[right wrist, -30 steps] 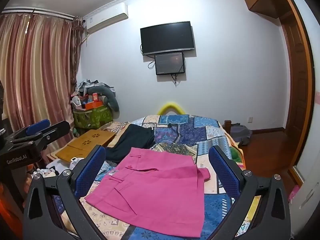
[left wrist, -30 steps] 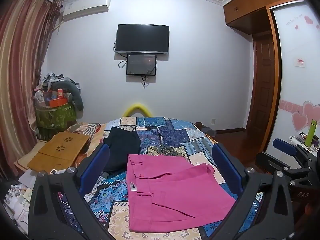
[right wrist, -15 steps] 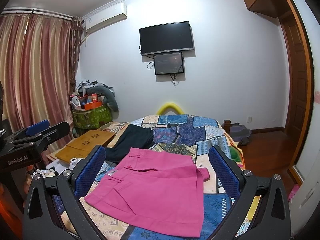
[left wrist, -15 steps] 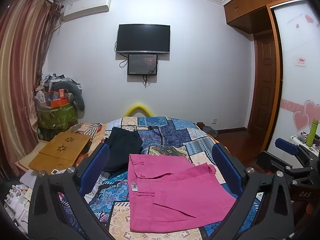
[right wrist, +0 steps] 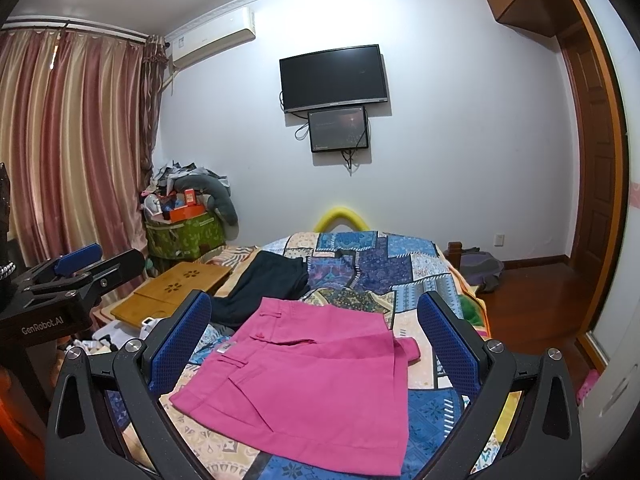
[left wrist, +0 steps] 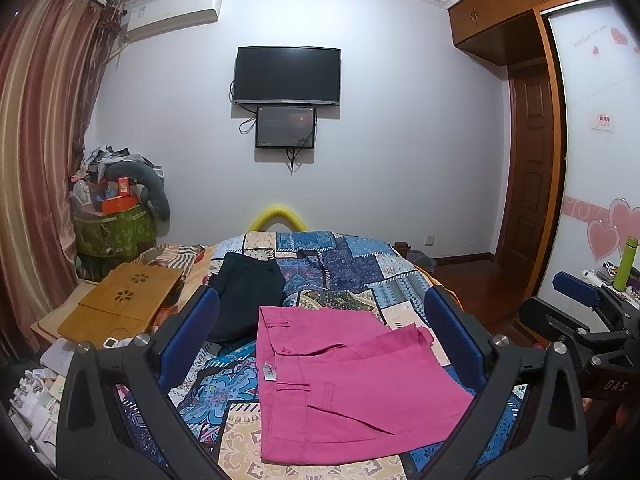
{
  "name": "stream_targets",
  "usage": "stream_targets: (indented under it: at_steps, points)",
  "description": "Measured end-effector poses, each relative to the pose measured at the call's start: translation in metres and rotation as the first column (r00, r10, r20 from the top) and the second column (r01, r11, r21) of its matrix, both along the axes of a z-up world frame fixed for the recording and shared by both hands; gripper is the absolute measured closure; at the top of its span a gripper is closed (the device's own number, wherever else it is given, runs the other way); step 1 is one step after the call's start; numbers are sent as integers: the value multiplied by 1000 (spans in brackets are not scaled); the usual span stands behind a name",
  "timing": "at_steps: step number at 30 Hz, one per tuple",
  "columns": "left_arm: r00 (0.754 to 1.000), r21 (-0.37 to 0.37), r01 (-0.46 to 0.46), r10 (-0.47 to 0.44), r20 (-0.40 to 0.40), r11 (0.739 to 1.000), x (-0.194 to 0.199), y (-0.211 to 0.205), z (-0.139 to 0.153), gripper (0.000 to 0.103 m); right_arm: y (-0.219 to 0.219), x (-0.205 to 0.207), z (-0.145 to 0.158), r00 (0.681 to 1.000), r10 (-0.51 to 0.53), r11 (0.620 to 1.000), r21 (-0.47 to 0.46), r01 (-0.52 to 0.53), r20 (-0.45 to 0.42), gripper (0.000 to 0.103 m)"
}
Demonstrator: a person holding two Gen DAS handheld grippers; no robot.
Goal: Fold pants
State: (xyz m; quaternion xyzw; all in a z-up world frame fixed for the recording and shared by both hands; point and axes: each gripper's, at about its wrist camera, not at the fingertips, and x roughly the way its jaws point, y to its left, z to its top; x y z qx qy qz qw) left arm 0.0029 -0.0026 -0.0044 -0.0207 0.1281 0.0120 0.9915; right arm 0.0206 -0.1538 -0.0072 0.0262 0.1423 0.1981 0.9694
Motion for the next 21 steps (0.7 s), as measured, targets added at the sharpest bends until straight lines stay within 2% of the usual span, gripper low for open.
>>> stream_targets:
  at_steps: [21]
  points:
    - [1000,14,3,-3,5,1000,0,-4,1,0,3,-2,1,1000,1,1000,5,-1,10,1]
